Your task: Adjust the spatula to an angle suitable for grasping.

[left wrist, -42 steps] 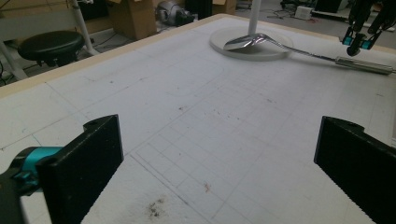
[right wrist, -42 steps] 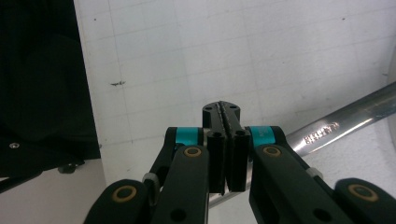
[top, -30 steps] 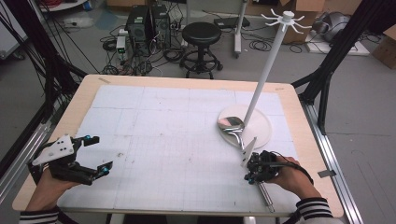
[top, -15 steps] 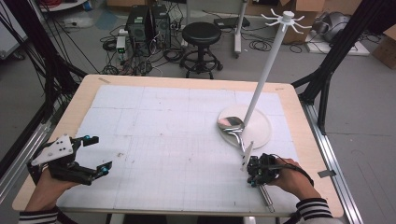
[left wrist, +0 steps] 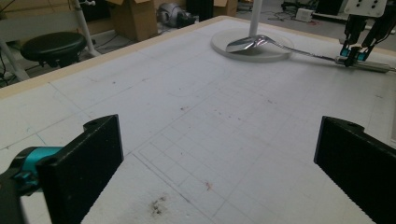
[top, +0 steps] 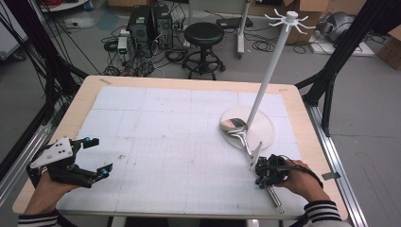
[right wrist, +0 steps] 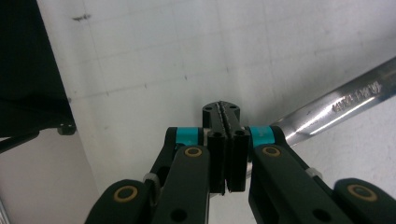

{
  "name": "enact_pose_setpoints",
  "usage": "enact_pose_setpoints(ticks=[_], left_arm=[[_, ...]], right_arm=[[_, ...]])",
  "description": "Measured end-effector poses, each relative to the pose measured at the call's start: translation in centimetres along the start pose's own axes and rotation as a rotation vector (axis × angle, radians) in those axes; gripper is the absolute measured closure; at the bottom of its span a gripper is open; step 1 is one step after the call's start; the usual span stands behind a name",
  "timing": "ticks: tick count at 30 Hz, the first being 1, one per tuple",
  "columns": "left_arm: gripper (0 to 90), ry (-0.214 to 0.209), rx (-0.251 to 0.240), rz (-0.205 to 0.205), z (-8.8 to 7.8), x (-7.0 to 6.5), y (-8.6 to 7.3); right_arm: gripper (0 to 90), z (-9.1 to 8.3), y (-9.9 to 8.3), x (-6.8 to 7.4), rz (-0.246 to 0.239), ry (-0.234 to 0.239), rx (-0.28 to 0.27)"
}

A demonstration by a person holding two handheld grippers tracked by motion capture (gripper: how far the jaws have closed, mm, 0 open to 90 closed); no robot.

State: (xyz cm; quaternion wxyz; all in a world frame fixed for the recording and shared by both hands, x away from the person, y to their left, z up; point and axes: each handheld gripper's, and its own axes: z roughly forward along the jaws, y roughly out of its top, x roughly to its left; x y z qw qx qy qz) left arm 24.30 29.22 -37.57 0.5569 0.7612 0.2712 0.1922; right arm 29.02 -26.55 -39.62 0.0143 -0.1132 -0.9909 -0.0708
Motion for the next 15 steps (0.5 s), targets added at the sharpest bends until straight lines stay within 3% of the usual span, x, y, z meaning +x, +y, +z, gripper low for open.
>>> enact_pose_setpoints(ticks=[15], left_arm=[[1.8, -0.001, 0.002, -0.002, 0.0, 0.0, -0.1]], right_arm=[[89.7, -0.7, -2.8, -1.5, 0.080, 0.001, -0.026]])
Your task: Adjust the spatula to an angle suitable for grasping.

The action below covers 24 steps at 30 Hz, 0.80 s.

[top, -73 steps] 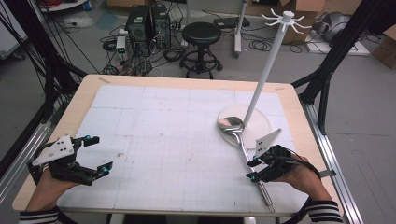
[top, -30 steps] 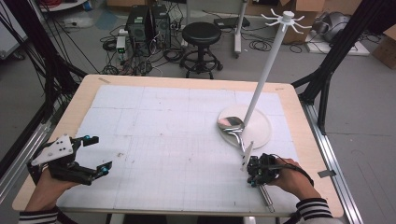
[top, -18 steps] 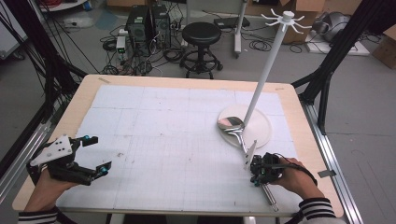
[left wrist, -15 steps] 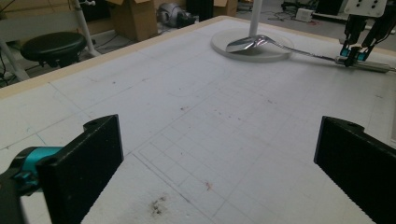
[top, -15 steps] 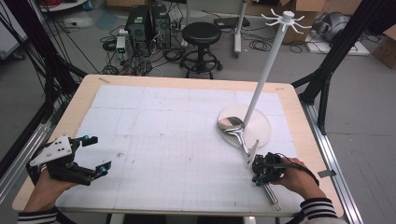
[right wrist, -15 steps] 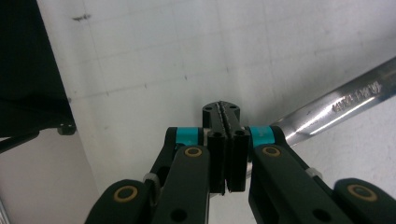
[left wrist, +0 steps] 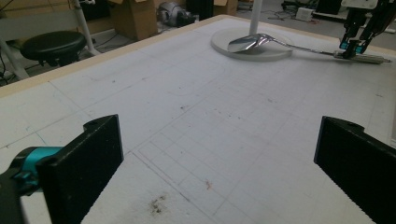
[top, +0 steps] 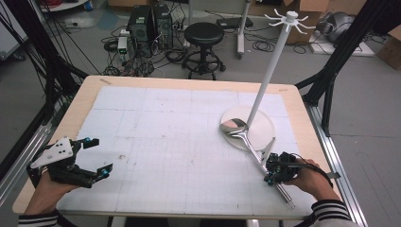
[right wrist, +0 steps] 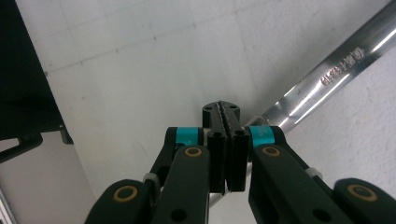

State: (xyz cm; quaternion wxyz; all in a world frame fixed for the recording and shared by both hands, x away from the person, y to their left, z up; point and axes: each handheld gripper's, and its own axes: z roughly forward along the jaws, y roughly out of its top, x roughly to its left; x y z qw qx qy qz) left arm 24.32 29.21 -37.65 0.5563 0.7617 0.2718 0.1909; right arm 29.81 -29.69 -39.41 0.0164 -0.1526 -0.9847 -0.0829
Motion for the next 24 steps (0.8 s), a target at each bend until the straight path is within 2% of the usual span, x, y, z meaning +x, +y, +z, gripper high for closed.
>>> enact_pose_setpoints(ticks=[12, 18, 22, 24], left_arm=[[1.8, 0.001, -0.002, 0.000, -0.1, 0.1, 0.0], [1.8, 0.004, -0.003, -0.001, -0.1, 0.1, 0.0], [1.8, -0.001, -0.001, 0.002, 0.0, 0.1, 0.0], [1.8, -0.002, -0.001, 0.002, 0.1, 0.0, 0.0]], right_arm=[[89.7, -0.4, -1.7, -1.0, 0.074, -0.022, 0.010], [89.5, -0.5, -2.0, -1.0, 0.079, -0.018, -0.010], [84.0, -0.8, -1.8, -0.8, 0.090, 0.000, -0.048], [79.3, -1.2, -1.5, -0.6, 0.091, -0.007, -0.061]])
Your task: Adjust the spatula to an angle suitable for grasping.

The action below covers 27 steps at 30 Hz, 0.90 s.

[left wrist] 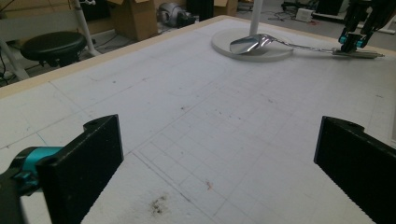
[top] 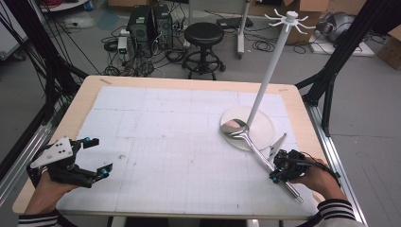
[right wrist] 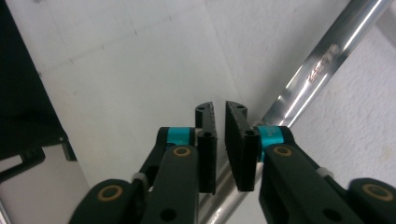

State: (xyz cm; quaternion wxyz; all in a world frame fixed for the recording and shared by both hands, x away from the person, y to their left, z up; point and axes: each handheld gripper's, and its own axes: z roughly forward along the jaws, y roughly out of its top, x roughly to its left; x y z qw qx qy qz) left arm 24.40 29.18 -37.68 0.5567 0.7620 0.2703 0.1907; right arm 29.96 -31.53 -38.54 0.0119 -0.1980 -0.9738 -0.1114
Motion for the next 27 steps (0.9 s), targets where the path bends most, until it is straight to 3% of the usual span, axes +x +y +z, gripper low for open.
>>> enact_pose_setpoints(ticks=[5, 13, 17, 19, 20, 24, 27], left_arm=[[1.8, 0.003, -0.001, -0.001, 0.0, 0.0, 0.0], [1.8, -0.003, -0.010, 0.003, -0.3, 0.0, 0.1], [1.8, -0.004, -0.014, 0.002, -0.4, 0.0, 0.2], [1.8, -0.008, -0.016, 0.004, -0.4, 0.0, 0.2], [1.8, -0.008, -0.021, 0.004, -0.5, 0.0, 0.3], [1.8, -0.009, -0.022, 0.006, -0.5, -0.1, 0.3], [1.8, -0.006, -0.019, 0.004, -0.5, 0.0, 0.2]], right_arm=[[61.4, -0.7, 0.7, 0.2, 0.015, -0.018, -0.061], [25.8, -1.6, 1.9, 0.4, 0.017, 0.017, -0.117], [10.7, -2.0, 2.6, 0.5, 0.028, 0.010, -0.152], [8.0, -2.2, 2.9, 0.5, 0.047, 0.003, -0.180], [1.6, -2.4, 3.1, 0.4, 0.056, -0.024, -0.201], [0.5, -2.7, 3.5, 0.3, 0.084, -0.038, -0.242], [0.5, -2.6, 3.6, 0.2, 0.097, -0.058, -0.236]])
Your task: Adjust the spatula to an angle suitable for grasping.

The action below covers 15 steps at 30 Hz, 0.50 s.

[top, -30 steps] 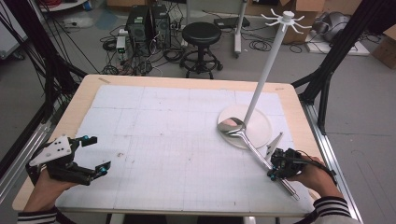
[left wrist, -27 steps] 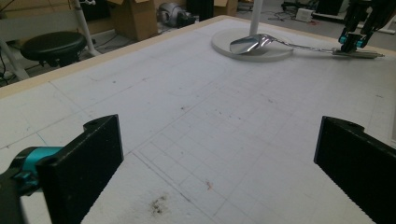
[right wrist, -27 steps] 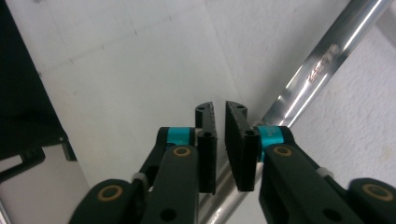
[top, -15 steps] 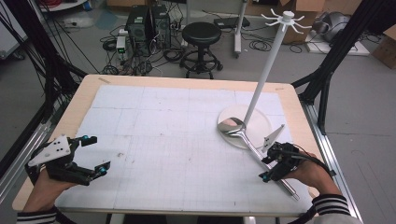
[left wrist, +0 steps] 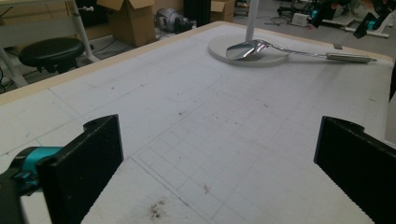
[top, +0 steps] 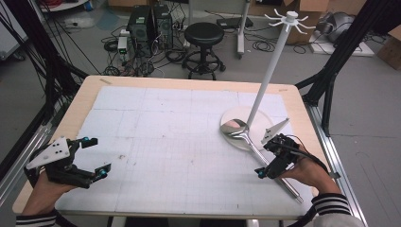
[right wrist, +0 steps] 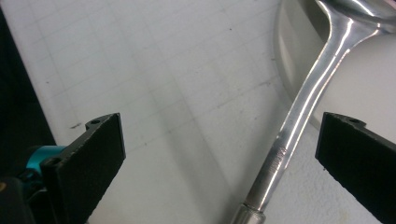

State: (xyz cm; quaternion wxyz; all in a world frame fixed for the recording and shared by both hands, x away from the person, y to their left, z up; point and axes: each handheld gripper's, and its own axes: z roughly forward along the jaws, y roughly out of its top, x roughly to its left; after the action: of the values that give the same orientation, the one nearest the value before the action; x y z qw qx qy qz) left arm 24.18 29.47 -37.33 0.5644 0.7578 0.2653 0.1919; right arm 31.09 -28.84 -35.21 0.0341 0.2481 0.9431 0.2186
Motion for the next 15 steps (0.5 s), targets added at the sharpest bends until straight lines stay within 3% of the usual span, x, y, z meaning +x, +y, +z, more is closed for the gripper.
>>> enact_pose_setpoints(ticks=[6, 15], left_arm=[[1.8, -0.001, 0.003, 0.002, 0.1, 0.0, 0.0], [1.8, 0.000, 0.003, 0.000, 0.1, 0.0, -0.1]], right_arm=[[0.6, 0.3, -0.4, -0.7, 0.066, -0.020, -0.026], [0.7, 1.2, -1.0, -1.6, 0.136, -0.074, -0.008]])
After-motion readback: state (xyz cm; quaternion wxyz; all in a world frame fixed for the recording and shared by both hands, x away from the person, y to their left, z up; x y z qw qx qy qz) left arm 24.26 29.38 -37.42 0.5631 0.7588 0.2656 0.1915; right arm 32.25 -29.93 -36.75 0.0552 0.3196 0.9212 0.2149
